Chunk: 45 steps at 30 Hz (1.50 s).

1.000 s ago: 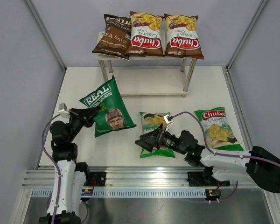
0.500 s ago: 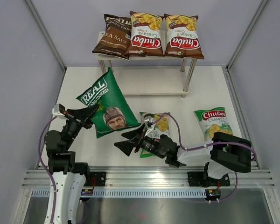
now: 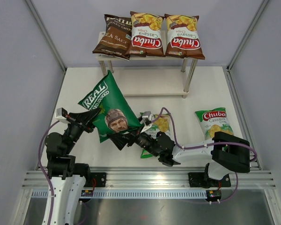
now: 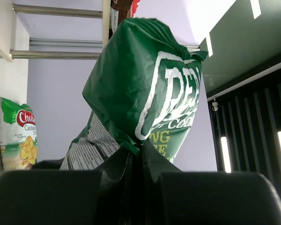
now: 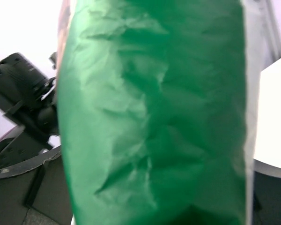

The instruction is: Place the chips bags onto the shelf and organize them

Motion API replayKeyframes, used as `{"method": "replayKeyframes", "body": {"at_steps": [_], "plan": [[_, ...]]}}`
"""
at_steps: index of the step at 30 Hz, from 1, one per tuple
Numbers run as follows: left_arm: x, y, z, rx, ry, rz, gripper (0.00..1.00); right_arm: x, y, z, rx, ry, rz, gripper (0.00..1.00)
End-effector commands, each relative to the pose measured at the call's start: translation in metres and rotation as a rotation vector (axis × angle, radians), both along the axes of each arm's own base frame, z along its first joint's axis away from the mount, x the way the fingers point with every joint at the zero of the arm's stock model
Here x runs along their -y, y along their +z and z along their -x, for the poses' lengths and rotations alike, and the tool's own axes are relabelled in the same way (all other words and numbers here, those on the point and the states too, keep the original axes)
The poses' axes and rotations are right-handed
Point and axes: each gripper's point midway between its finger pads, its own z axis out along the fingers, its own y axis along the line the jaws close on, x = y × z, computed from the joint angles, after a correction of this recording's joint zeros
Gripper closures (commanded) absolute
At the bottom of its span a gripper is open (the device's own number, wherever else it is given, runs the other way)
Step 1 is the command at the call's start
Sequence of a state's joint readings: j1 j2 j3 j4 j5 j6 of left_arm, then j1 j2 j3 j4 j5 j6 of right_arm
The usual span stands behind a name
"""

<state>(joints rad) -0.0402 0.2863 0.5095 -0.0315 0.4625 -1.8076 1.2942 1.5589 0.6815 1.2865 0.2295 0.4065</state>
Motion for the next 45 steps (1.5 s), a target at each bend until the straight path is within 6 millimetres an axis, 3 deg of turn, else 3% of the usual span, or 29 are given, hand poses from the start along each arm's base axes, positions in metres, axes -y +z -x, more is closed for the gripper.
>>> {"method": "replayKeyframes", "body": {"at_steps": [1,8,14,22,28,30,31,34,35,38,40,41,42,43,44,45], "plan": [[0.000,0.042,0.024,0.124,-0.008,0.028,1.00,0.035,0.085,-0.012,0.086,-0.137,-0.299,0.01],[0.003,0.016,0.020,0.068,-0.021,0.015,1.00,0.055,0.101,-0.025,0.059,-0.195,-0.352,0.01],[0.007,-0.004,0.013,0.037,-0.041,0.012,1.00,0.076,0.103,-0.030,-0.019,-0.027,-0.438,0.01],[0.012,-0.003,0.011,0.083,-0.066,-0.017,1.00,0.080,0.108,-0.017,-0.013,0.104,-0.433,0.01],[0.018,-0.001,0.012,0.114,-0.102,-0.041,1.00,0.078,0.101,-0.038,-0.079,0.029,-0.386,0.02],[0.018,0.000,0.014,0.123,-0.104,-0.046,1.00,0.079,0.099,-0.044,-0.097,0.025,-0.394,0.05],[0.019,-0.001,0.014,0.125,-0.108,-0.049,1.00,0.078,0.096,-0.045,-0.098,0.029,-0.387,0.12],[0.022,-0.002,0.013,0.142,-0.126,-0.083,0.89,0.077,0.093,-0.043,-0.092,0.048,-0.373,0.28],[0.023,-0.002,0.011,0.146,-0.125,-0.111,0.87,0.076,0.089,-0.041,-0.098,0.058,-0.360,0.40],[0.024,0.001,0.010,0.170,-0.114,-0.149,0.75,0.078,0.080,-0.040,-0.109,0.061,-0.344,0.56],[0.022,0.004,0.009,0.197,-0.088,-0.191,0.61,0.082,0.078,-0.039,-0.113,0.058,-0.345,0.61],[0.020,0.005,0.009,0.202,-0.073,-0.210,0.43,0.085,0.072,-0.039,-0.122,0.050,-0.339,0.65],[0.019,-0.002,0.006,0.193,-0.054,-0.261,0.33,0.089,0.071,-0.039,-0.129,0.043,-0.345,0.69],[0.015,0.005,0.006,0.211,-0.018,-0.289,0.24,0.091,0.067,-0.040,-0.141,0.034,-0.347,0.70],[0.012,0.001,0.004,0.194,0.002,-0.321,0.14,0.096,0.058,-0.045,-0.176,0.006,-0.350,0.71],[0.009,-0.013,0.000,0.164,0.025,-0.394,0.10,0.100,0.055,-0.046,-0.195,-0.009,-0.362,0.75]]}}
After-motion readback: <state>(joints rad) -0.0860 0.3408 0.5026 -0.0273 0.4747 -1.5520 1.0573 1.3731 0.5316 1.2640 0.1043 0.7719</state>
